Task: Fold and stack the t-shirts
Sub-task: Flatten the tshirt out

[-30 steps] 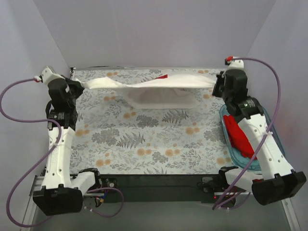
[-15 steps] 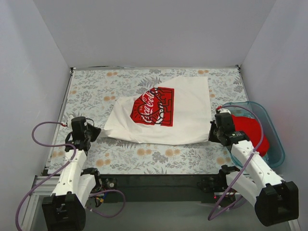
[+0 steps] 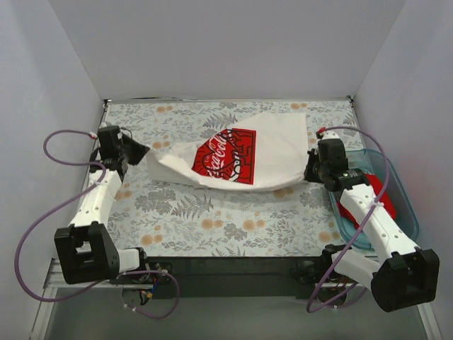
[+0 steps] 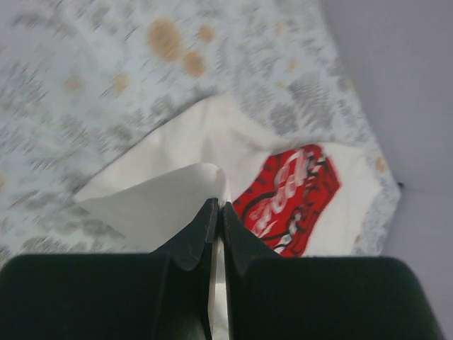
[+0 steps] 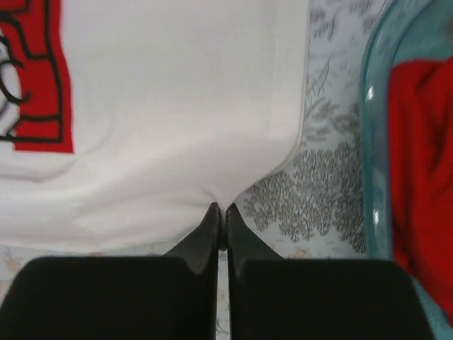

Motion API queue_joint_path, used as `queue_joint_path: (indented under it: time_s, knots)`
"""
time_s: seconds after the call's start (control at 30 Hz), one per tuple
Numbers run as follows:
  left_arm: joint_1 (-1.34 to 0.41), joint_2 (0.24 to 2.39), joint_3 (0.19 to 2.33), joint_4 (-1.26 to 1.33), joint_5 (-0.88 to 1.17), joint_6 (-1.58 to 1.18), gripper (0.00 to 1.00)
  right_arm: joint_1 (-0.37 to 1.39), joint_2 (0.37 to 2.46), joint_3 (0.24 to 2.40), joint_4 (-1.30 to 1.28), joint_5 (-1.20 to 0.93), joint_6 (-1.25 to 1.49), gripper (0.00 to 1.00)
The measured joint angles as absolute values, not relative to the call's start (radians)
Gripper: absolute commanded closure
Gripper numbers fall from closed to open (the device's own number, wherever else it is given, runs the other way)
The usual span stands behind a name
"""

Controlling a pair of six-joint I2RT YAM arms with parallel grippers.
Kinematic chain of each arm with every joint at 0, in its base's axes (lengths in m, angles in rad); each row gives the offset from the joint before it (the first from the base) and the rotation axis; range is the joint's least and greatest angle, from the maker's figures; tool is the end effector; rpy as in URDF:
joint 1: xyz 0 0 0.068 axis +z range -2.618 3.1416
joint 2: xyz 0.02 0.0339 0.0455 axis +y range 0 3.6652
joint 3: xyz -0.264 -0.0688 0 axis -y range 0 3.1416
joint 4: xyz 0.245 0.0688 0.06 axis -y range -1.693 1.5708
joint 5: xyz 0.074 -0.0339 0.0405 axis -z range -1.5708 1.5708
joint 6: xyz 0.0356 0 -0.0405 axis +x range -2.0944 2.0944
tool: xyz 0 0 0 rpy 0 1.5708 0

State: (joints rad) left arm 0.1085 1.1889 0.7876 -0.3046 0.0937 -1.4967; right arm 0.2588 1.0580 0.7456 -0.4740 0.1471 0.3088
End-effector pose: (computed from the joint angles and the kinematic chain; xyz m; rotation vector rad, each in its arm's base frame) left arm 0.2527 0.0242 0.2470 -1.6998 1.7149 -0.7998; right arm 0.2132 0.0511 0.2480 0.1302 2.3453 0.1058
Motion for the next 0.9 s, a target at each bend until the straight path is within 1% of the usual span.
queue_joint_path:
  time_s: [0.1, 0.17, 0.23, 0.3, 0.37, 0.5, 0.6, 0.7, 0.77, 0.8, 0.9]
  knots:
    - [0.109, 1.324, 1.047, -0.283, 0.143, -1.483, 1.00, 0.252, 1.077, 0.922, -0.463, 0.170, 0.290, 0.99]
    - [0.109, 1.343, 1.147, -0.244, 0.159, -1.471, 1.00, 0.249, 1.066, 1.016, -0.422, 0.189, 0.280, 0.99]
    - [0.110, 1.307, 1.184, -0.191, 0.160, -1.459, 1.00, 0.248, 1.021, 1.049, -0.371, 0.204, 0.270, 0.99]
    - [0.112, 1.227, 1.150, -0.152, 0.153, -1.454, 1.00, 0.248, 0.971, 1.039, -0.356, 0.207, 0.261, 0.99]
    - [0.116, 1.132, 1.071, -0.128, 0.141, -1.455, 1.00, 0.248, 0.894, 0.959, -0.314, 0.206, 0.259, 0.99]
    - [0.121, 0.957, 0.746, -0.050, 0.116, -1.488, 0.99, 0.245, 0.797, 0.743, -0.308, 0.193, 0.264, 0.99]
    - [0.122, 0.933, 0.493, -0.078, 0.103, -1.533, 0.92, 0.243, 0.776, 0.579, -0.341, 0.172, 0.284, 0.99]
    - [0.122, 0.928, 0.354, -0.176, 0.089, -1.565, 0.81, 0.243, 0.750, 0.487, -0.402, 0.150, 0.298, 0.99]
    - [0.122, 0.904, 0.331, -0.242, 0.072, -1.573, 0.73, 0.243, 0.717, 0.467, -0.428, 0.142, 0.308, 0.99]
    - [0.123, 0.887, 0.333, -0.262, 0.062, -1.573, 0.63, 0.243, 0.705, 0.466, -0.430, 0.136, 0.311, 0.99]
    - [0.123, 0.855, 0.361, -0.308, 0.033, -1.567, 0.50, 0.242, 0.675, 0.466, -0.429, 0.116, 0.318, 0.99]
